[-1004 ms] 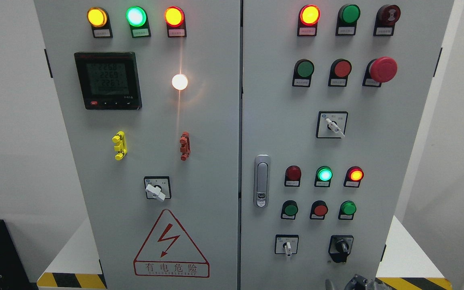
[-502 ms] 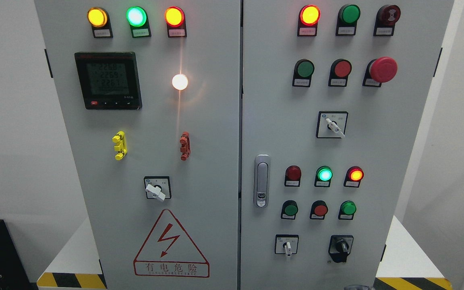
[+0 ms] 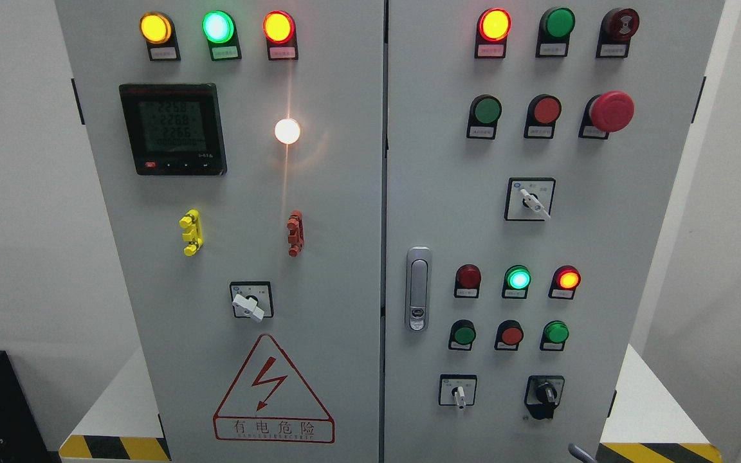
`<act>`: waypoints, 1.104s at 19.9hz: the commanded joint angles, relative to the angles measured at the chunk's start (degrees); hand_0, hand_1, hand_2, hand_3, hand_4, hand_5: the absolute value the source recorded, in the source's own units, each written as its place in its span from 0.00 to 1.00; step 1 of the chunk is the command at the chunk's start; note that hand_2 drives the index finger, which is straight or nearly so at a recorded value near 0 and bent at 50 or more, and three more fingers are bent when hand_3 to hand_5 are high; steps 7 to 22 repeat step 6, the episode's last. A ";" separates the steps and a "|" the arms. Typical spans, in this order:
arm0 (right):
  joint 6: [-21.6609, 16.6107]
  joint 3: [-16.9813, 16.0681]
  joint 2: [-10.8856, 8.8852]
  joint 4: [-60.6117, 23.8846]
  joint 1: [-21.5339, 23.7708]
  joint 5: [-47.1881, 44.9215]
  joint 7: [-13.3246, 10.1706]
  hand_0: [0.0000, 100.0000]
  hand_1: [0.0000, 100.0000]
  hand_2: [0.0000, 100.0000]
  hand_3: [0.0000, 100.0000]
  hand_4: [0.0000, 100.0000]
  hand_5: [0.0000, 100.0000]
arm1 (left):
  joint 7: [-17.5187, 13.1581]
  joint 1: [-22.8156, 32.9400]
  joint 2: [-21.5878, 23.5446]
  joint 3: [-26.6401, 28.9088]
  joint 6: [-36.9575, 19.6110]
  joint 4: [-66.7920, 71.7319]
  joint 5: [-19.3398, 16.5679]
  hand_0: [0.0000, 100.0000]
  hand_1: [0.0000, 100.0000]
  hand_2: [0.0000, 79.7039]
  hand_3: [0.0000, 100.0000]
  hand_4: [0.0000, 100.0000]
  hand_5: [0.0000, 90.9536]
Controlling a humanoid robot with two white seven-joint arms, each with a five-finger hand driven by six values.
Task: Flip black knob to close circuit
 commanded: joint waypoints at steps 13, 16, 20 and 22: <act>-5.19 1.11 0.23 -1.74 3.93 -1.67 1.92 0.00 0.03 0.00 0.09 0.09 0.05 | -0.01 1.32 0.00 0.00 -0.05 -1.67 0.00 0.12 0.56 0.00 0.00 0.00 0.00; -5.19 1.11 0.23 -1.74 3.93 -1.67 1.92 0.00 0.03 0.00 0.09 0.09 0.05 | -0.01 1.32 0.00 0.00 -0.05 -1.67 0.00 0.12 0.56 0.00 0.00 0.00 0.00; -5.19 1.11 0.23 -1.74 3.93 -1.67 1.92 0.00 0.03 0.00 0.09 0.09 0.05 | -0.01 1.32 0.00 0.00 -0.05 -1.67 0.00 0.12 0.56 0.00 0.00 0.00 0.00; -5.19 1.11 0.23 -1.74 3.93 -1.67 1.92 0.00 0.03 0.00 0.09 0.09 0.05 | -0.01 1.32 0.00 0.00 -0.05 -1.67 0.00 0.12 0.56 0.00 0.00 0.00 0.00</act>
